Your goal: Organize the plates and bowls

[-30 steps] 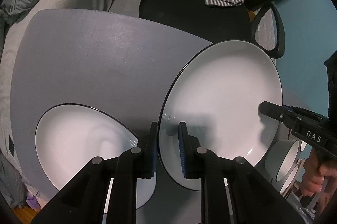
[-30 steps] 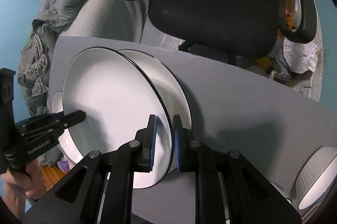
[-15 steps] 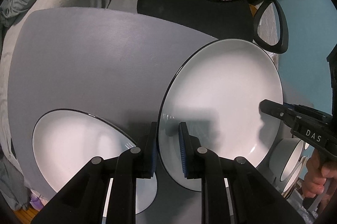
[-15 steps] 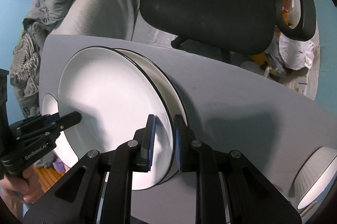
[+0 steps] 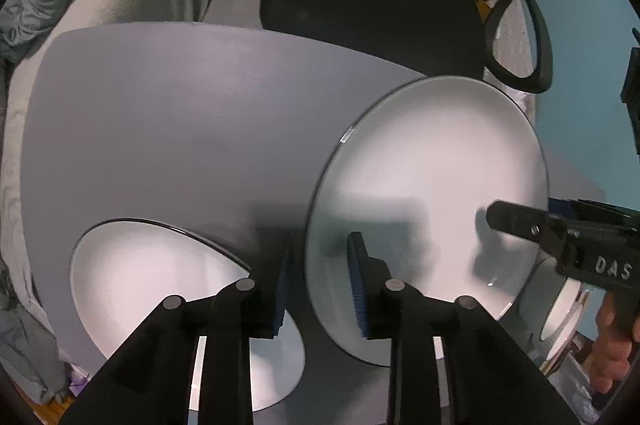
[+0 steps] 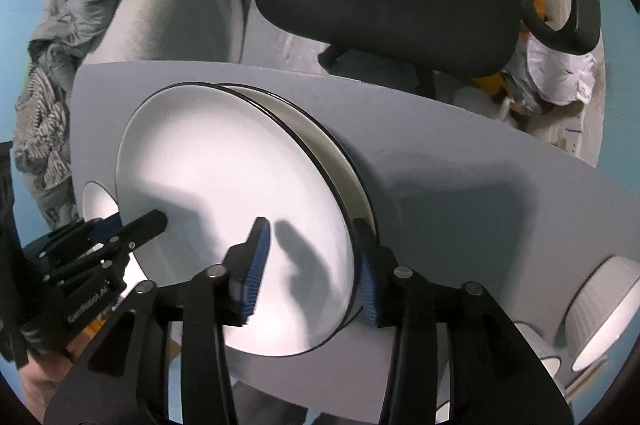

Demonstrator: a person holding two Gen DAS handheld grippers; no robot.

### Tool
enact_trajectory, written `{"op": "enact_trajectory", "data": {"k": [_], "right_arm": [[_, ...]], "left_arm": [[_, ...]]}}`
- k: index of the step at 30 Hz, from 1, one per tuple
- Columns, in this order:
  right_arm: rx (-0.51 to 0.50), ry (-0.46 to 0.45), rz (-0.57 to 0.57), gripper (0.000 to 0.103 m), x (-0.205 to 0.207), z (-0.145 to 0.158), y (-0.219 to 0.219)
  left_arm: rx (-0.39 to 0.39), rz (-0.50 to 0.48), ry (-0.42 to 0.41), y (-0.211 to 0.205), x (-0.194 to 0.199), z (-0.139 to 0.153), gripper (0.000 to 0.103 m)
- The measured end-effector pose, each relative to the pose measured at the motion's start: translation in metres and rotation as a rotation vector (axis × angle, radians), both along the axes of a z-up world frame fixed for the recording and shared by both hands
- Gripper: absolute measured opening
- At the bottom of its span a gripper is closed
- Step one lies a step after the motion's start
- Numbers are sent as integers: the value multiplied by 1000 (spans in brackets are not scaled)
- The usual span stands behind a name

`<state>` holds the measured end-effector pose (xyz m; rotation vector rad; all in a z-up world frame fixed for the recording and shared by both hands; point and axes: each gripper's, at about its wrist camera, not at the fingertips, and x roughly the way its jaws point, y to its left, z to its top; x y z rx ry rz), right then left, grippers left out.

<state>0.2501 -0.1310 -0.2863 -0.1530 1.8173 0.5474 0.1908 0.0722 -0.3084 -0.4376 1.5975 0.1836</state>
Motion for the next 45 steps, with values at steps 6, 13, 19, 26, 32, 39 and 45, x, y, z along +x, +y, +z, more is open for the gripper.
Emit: {"op": "enact_trajectory", "data": {"k": [6, 13, 19, 26, 32, 39, 45], "right_arm": [[-85, 0, 62, 57, -6, 1, 14], [-152, 18, 58, 57, -5, 1, 17], [-161, 33, 4, 57, -1, 5, 14], [-134, 50, -31, 61, -2, 6, 11], [-179, 1, -1, 67, -5, 10, 10], [-215, -148, 103, 67, -17, 25, 14], [-218, -242, 144, 71, -30, 43, 16]], "left_arm": [[28, -10, 12, 2, 0, 0, 36], [69, -48, 14, -4, -3, 6, 38], [75, -35, 13, -5, -5, 11, 38], [97, -46, 10, -6, -9, 16, 44], [104, -26, 13, -5, -15, 18, 44], [127, 6, -12, -5, -30, 30, 52], [150, 29, -37, 0, -46, 48, 57]]}}
